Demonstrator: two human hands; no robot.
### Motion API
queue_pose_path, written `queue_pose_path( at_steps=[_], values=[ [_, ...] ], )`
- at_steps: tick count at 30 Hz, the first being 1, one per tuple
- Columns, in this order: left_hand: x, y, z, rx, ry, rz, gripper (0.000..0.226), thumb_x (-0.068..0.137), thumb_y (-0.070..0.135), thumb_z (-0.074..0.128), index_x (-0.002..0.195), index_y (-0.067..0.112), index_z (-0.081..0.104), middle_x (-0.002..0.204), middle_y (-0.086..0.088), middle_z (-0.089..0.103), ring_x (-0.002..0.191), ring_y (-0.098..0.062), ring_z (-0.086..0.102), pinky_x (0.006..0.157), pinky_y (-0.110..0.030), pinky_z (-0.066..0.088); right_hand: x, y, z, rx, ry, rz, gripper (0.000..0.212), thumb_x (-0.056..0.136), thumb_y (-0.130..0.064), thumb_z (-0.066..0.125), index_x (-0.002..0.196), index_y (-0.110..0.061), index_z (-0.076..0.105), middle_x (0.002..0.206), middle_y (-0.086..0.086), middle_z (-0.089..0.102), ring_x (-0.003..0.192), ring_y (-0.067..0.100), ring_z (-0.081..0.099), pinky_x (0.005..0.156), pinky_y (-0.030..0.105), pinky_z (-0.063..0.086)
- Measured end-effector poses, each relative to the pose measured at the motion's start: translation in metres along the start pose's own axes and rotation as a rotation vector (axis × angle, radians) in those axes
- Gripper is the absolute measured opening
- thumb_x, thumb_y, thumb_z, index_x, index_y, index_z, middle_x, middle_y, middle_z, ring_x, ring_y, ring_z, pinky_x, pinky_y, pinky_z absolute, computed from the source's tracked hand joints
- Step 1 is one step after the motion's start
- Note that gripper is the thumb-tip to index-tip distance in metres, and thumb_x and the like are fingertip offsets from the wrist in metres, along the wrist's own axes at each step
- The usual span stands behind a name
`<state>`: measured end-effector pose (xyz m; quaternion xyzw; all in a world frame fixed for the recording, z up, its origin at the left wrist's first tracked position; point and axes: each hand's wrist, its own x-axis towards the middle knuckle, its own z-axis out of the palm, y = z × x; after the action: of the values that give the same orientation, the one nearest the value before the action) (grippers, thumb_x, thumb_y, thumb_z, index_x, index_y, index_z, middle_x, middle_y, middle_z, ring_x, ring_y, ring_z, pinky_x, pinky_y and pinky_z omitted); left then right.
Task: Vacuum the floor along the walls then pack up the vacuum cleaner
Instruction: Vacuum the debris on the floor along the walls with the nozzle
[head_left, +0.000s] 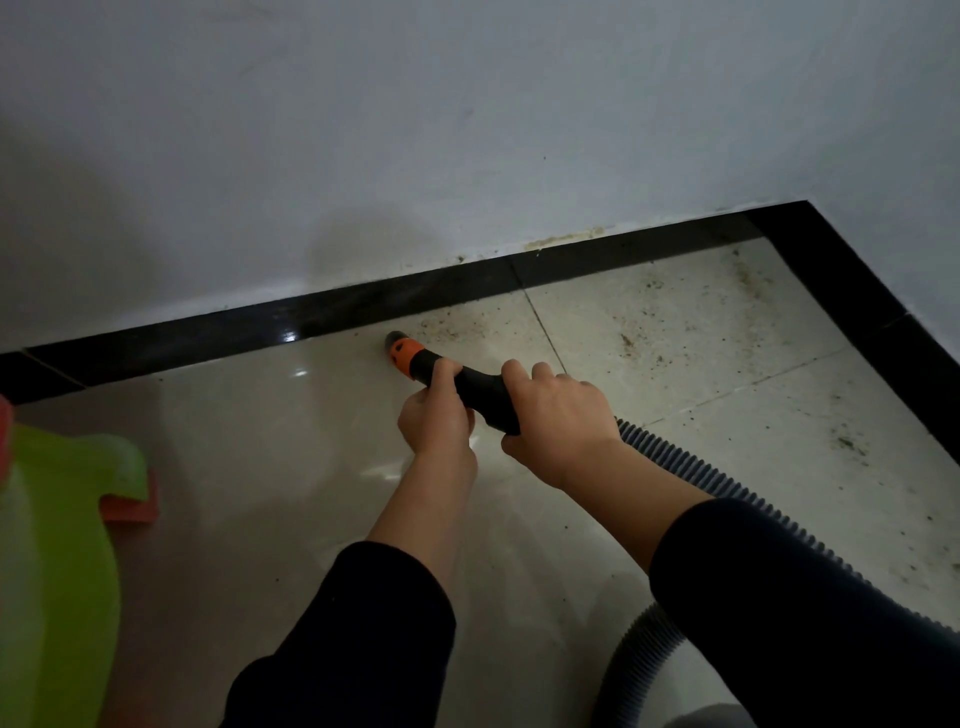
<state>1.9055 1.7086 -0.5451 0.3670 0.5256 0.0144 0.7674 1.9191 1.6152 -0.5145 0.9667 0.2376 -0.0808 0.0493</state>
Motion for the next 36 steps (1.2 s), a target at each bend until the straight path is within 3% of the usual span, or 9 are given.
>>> queue_pose_path(
  at_steps=[6, 11, 17, 27, 36],
  values=[
    [-0.003, -0.010, 0.014, 0.036, -0.037, -0.027, 0.015, 0.084, 0.022, 0.067, 0.077, 0.013, 0.058, 0.082, -0.005, 0.063, 0.071, -0.012, 0.058, 0.081, -0.029, 0.054, -0.006, 0.017, 0.000, -0.015, -0.018, 0.056, 0.047, 0.088, -0.033, 0.061, 0.126, -0.016, 0.038, 0.108, 0.006, 0.055, 0.078, 0.020, 0.045, 0.067, 0.031, 0.037],
    [-0.006, -0.020, 0.025, 0.072, -0.054, -0.047, 0.016, 0.083, 0.025, 0.069, 0.079, 0.013, 0.059, 0.085, -0.006, 0.065, 0.074, -0.013, 0.060, 0.082, -0.030, 0.054, -0.012, 0.030, 0.001, -0.021, -0.036, 0.088, 0.048, 0.088, -0.034, 0.061, 0.126, -0.016, 0.038, 0.108, 0.006, 0.055, 0.088, 0.023, 0.057, 0.068, 0.030, 0.039],
    [-0.010, -0.029, 0.033, 0.087, -0.094, -0.048, 0.016, 0.085, 0.023, 0.069, 0.077, 0.013, 0.059, 0.081, -0.006, 0.064, 0.072, -0.012, 0.059, 0.085, -0.031, 0.054, -0.019, 0.041, 0.002, -0.022, -0.042, 0.132, 0.045, 0.088, -0.032, 0.061, 0.125, -0.016, 0.039, 0.106, 0.006, 0.055, 0.085, 0.022, 0.055, 0.068, 0.030, 0.040],
    [-0.015, -0.042, 0.056, 0.129, -0.195, -0.090, 0.014, 0.088, 0.021, 0.069, 0.081, 0.014, 0.060, 0.089, -0.009, 0.069, 0.081, -0.013, 0.065, 0.081, -0.027, 0.055, -0.027, 0.066, -0.003, -0.041, -0.090, 0.222, 0.046, 0.088, -0.032, 0.061, 0.124, -0.015, 0.039, 0.105, 0.006, 0.054, 0.077, 0.021, 0.044, 0.066, 0.031, 0.037],
    [-0.021, -0.056, 0.071, 0.155, -0.268, -0.078, 0.013, 0.090, 0.021, 0.067, 0.081, 0.016, 0.060, 0.084, -0.006, 0.069, 0.076, -0.011, 0.066, 0.073, -0.023, 0.054, -0.035, 0.084, -0.004, -0.055, -0.104, 0.287, 0.045, 0.089, -0.031, 0.062, 0.124, -0.014, 0.039, 0.105, 0.007, 0.055, 0.077, 0.022, 0.045, 0.066, 0.032, 0.037]
  ],
)
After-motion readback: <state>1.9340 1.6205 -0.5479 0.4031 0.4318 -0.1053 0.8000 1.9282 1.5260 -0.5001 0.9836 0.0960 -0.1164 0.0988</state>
